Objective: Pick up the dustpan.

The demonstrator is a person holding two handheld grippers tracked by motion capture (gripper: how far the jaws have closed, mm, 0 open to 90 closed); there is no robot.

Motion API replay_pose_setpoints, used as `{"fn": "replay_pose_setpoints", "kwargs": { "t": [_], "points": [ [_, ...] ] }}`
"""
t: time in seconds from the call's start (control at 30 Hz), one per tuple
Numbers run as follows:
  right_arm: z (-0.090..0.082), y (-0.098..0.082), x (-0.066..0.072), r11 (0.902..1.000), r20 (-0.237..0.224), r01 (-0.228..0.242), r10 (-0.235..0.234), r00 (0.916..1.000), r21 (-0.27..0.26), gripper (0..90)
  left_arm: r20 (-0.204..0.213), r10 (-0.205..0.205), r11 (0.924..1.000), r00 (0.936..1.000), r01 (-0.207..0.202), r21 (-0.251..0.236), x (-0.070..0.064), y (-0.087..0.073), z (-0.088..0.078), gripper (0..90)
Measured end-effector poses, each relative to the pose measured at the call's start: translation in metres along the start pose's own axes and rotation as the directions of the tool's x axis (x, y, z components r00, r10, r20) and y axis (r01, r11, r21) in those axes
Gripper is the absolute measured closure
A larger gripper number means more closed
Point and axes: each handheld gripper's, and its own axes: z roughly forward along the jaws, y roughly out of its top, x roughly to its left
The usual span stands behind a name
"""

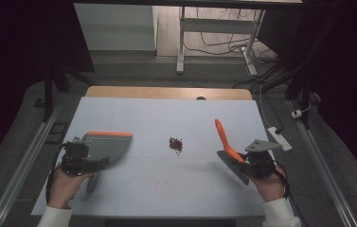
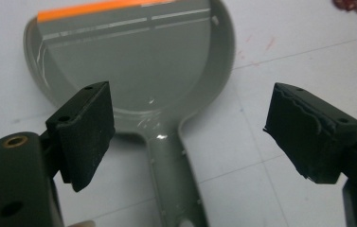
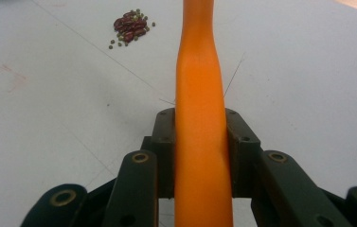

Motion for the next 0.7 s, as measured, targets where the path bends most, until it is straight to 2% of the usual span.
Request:
{"fn": "replay_pose_setpoints", "kwargs": {
  "t": [0.07, 0.17, 0.3, 0.37, 0.7],
  "points": [
    [0.002, -0.001, 0.000, 0.9999, 0.001, -0.008, 0.008, 1.0000, 0.009, 70.3, 0.004, -0.016, 0.9995, 0.9999, 0.016, 0.026, 0.002, -0.003, 0.004, 16.3],
    [0.003, -0.001, 0.001, 0.9999, 0.000, -0.003, 0.003, 1.0000, 0.011, 70.3, 0.010, -0.018, 0.9980, 0.9998, 0.017, 0.060, 0.002, -0.007, 0.009, 15.5],
    [0.003, -0.001, 0.002, 0.9999, -0.002, 0.001, -0.001, 1.0000, 0.011, 70.3, -0.027, -0.013, 0.9953, 0.9996, 0.015, 0.096, 0.003, -0.010, 0.016, 15.4],
    [0.004, -0.001, 0.002, 0.9999, 0.001, 0.000, 0.000, 1.0000, 0.014, 70.3, -0.014, -0.036, 0.9924, 0.9993, 0.037, 0.117, 0.007, -0.012, 0.023, 15.4],
    [0.007, -0.002, 0.003, 0.9997, -0.003, 0.002, -0.002, 1.0000, 0.025, 70.3, 0.005, -0.049, 0.9861, 0.9988, 0.047, 0.159, 0.010, -0.016, 0.037, 16.3]
  ]
}}
